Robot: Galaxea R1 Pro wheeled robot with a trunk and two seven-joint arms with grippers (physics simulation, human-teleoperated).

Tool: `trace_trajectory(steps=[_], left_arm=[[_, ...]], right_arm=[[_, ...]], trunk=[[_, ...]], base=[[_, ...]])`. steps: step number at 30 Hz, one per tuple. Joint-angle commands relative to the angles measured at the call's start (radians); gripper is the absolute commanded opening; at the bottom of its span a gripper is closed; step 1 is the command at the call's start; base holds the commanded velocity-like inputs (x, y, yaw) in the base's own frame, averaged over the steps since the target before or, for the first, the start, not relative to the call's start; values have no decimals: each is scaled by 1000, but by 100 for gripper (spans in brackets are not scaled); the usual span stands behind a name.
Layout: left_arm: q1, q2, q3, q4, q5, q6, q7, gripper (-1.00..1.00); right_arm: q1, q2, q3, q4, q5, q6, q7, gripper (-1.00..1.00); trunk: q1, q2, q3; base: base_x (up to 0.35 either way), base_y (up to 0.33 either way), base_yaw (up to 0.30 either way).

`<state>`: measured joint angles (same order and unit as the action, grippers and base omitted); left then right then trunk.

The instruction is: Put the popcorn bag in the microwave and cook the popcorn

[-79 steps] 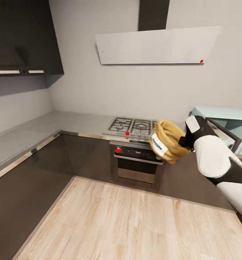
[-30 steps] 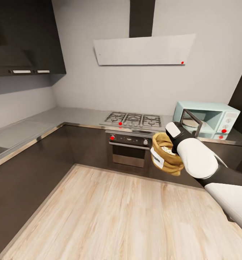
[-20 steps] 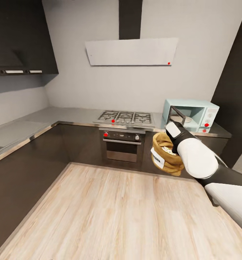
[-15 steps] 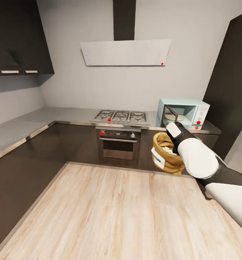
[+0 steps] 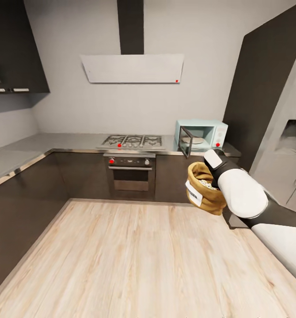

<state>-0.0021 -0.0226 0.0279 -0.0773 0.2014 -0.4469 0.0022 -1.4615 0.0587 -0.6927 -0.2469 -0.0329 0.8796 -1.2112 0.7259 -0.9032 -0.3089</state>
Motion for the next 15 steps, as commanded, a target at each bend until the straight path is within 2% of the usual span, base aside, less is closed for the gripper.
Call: trace_trajectory(steps=[1,15], left_arm=[[0,-12,3,1,1,-3,1,100],[0,-11,6,7,3,-3,1,100]], right_arm=[[0,0,-1,-2,-5,7,-4,-100],[0,-9,1,-2,-8,11,22,-100]], trunk=[[0,-1,-1],[0,-1,-1]], base=[[-3,-318,-10],[7,-342,-1]])
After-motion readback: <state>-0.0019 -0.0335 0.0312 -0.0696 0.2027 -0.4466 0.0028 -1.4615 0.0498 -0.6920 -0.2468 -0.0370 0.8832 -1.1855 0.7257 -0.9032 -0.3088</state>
